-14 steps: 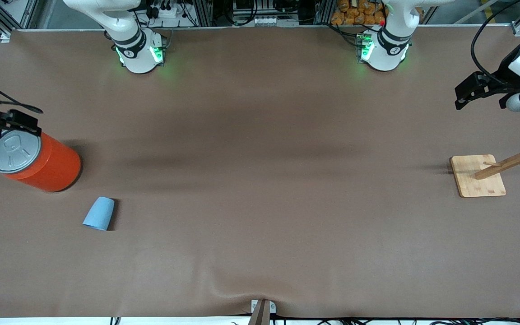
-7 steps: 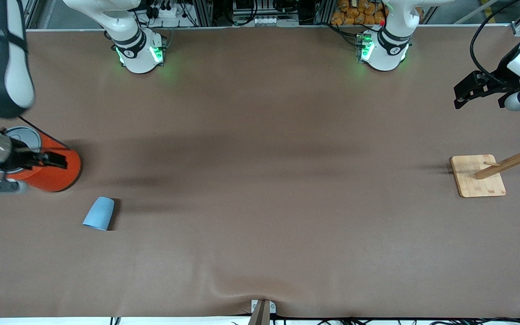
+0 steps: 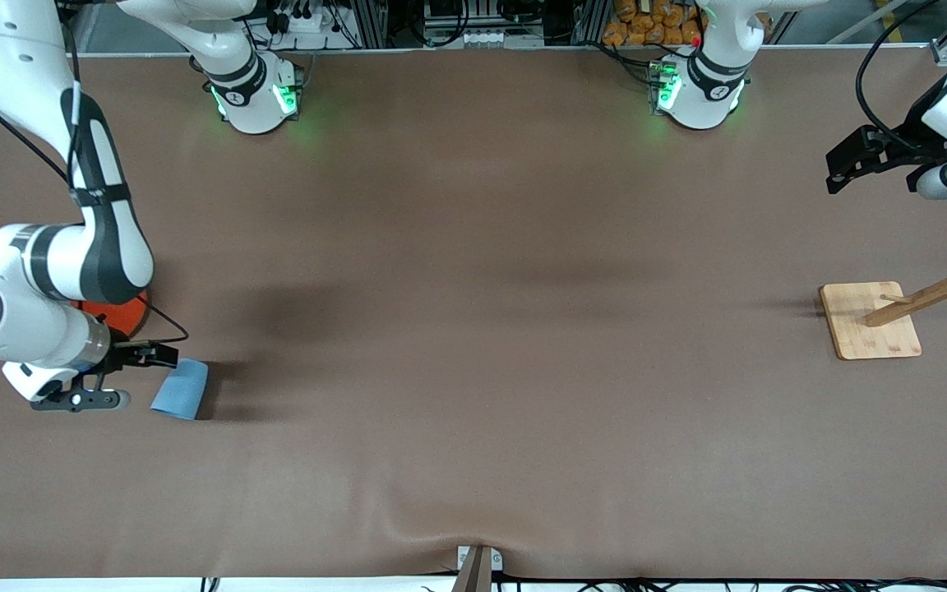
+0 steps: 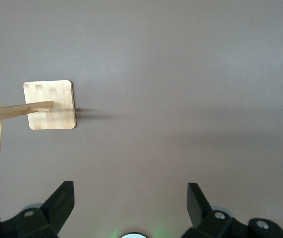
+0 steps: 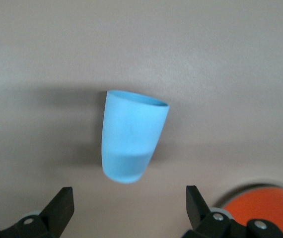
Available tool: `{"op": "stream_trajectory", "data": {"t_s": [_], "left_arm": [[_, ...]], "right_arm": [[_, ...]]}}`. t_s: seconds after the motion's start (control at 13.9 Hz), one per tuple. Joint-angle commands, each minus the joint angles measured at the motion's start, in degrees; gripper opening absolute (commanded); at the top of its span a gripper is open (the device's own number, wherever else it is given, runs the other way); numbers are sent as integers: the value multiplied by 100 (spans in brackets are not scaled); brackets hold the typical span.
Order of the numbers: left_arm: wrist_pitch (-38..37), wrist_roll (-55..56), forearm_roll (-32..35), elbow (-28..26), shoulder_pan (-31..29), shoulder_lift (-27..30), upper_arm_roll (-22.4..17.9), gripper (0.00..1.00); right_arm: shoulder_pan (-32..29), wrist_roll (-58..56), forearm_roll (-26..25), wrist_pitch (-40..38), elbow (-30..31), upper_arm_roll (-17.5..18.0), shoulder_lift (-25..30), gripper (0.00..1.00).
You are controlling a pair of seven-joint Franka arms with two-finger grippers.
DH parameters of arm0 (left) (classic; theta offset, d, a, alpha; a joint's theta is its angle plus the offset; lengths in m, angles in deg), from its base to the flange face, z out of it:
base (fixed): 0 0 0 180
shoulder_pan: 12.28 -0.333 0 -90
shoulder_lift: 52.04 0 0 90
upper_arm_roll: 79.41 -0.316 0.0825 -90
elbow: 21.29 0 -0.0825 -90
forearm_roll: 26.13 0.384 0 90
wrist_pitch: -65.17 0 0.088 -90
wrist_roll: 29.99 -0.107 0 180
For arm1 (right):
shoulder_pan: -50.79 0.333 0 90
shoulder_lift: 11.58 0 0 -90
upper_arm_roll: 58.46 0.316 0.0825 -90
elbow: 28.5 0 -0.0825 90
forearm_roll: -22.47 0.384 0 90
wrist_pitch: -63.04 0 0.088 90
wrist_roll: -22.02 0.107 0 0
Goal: Flip cup
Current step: 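Reach the right gripper down to the blue cup lying on its side, then close the right gripper around the blue cup and lift it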
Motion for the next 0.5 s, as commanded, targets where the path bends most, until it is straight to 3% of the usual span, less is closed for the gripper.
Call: {"op": "stream_trajectory", "data": {"t_s": [0.0, 0.29, 0.36, 0.43], "left_arm": [[-105, -2, 128, 98, -3, 57, -4, 100], [-105, -11, 128, 98, -3, 101, 13, 100], [-105, -11, 128, 98, -3, 101, 5, 100], [-105, -11, 128, 107, -3, 101, 5, 100]], "right_arm": [[-27, 171, 127, 513, -16, 31, -408, 100], [7, 400, 224, 1164, -33, 31, -954, 98], [-1, 409, 224, 1200, -33, 31, -990, 87], [-1, 409, 224, 1183, -33, 31, -990, 70]]}}
